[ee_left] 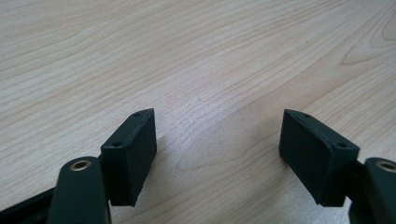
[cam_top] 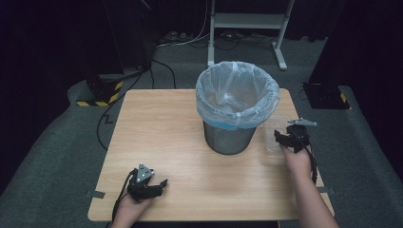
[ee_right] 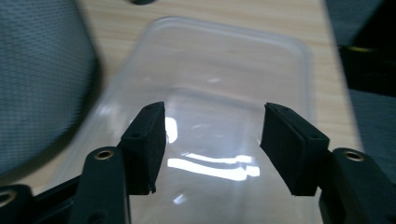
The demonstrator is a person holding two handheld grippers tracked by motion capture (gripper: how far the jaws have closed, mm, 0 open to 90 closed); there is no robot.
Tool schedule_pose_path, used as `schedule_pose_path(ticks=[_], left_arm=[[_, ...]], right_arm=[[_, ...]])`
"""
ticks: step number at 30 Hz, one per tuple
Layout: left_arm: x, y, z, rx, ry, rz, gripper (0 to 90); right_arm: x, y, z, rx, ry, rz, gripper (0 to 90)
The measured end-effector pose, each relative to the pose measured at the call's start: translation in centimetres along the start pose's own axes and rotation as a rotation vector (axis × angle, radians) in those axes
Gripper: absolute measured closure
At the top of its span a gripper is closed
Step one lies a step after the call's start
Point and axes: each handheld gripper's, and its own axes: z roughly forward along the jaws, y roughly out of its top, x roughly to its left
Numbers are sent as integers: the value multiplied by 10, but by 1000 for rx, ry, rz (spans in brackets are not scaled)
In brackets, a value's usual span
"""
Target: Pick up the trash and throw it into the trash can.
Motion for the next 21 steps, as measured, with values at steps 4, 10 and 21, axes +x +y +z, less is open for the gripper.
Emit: schedule_pose_path(ticks=[4,10,21], left_arm=[[0,0,0,0,1,0,276],[0,0,0,0,1,-1,276],[0,0,0,0,2,-1,276]], right_arm=[[11,-13,-16,6,40,-27,403],[31,-36,-46,18,103,-60,414],[76,-66,-86,26,233,-123,439]])
